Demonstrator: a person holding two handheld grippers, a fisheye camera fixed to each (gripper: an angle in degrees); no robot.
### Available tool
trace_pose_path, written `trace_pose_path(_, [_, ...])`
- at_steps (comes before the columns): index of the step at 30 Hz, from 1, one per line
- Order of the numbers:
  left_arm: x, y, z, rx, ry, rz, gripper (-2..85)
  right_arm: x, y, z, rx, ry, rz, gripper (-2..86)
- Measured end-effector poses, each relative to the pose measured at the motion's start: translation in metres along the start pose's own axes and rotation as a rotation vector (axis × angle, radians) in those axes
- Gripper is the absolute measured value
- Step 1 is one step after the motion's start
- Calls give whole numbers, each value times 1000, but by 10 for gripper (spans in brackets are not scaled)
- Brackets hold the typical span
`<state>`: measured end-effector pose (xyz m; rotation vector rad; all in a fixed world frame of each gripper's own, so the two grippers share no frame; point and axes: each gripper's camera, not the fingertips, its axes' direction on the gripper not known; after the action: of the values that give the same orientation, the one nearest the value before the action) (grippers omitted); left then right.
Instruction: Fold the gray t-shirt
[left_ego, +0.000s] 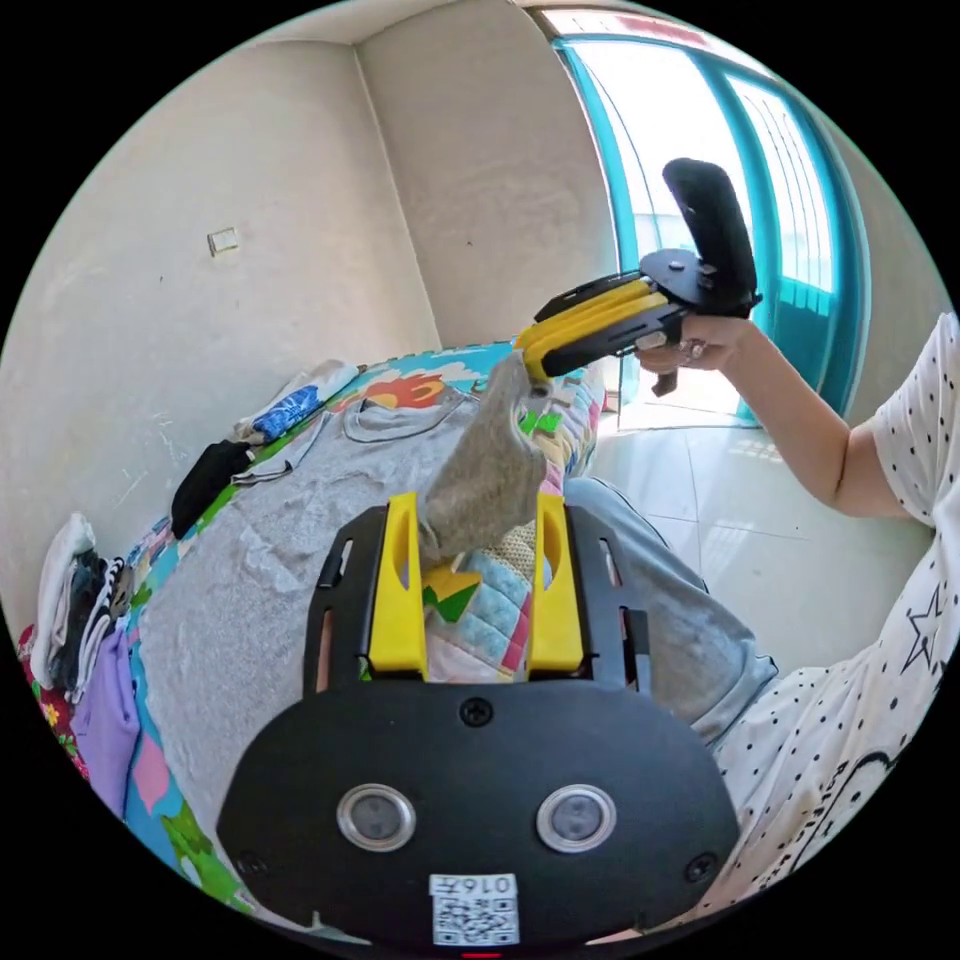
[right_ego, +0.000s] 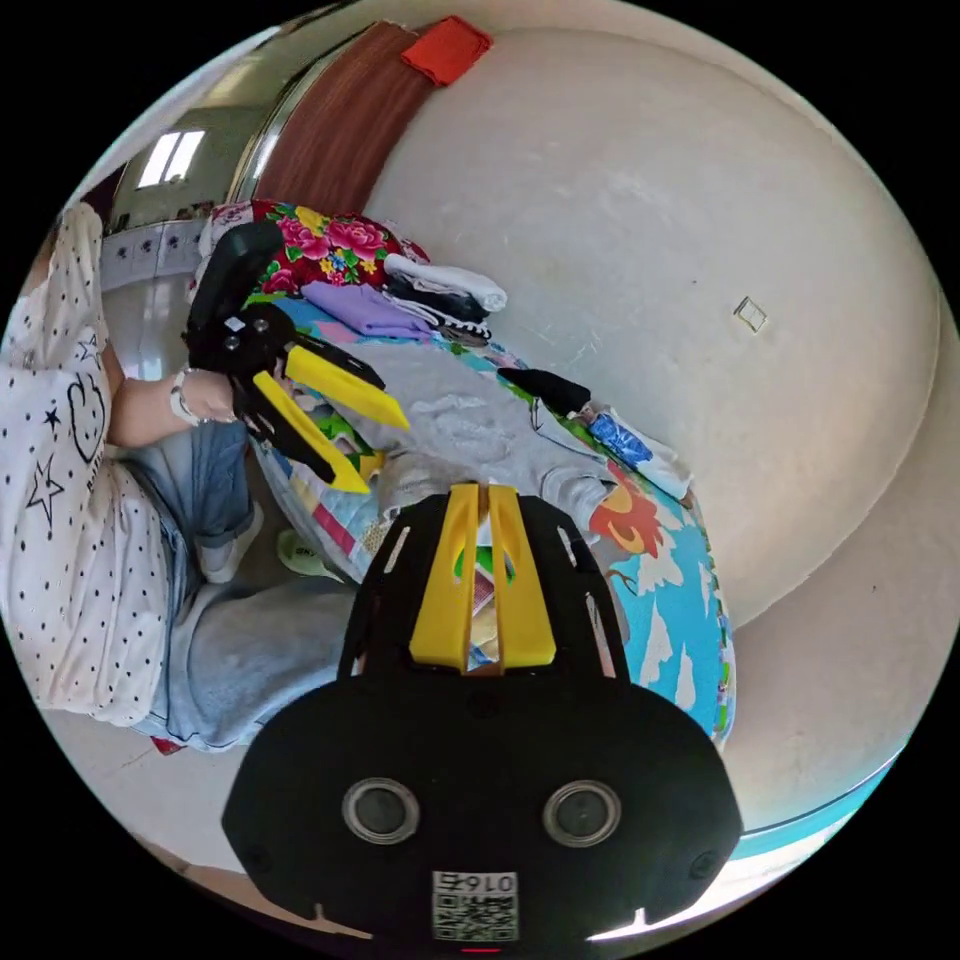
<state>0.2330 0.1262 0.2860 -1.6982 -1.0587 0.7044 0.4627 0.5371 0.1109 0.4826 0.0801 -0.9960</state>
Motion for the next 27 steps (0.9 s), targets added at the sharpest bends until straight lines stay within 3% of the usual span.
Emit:
trace_pose_path(5, [-11,-11,22,-45,81,-99,151,96,-45,70,-199,-189,243,29])
trace_pose_path(11, [-46,-10,20,-45,-20,-263,138,176,-40,141,-348,-314,438,81])
trace_pose_path(19, [-85,6,36,-45,216,-409,136,202,1,109,-299,-156,444,104])
trace_pose_path(22, [-90,4,45,-39,262,-446,135,226,9,102,-303,-231,504,95])
trace_pose_path(27, [-93,6,45,-7,315,-469,122,206,17,87,-287,-254,321,95])
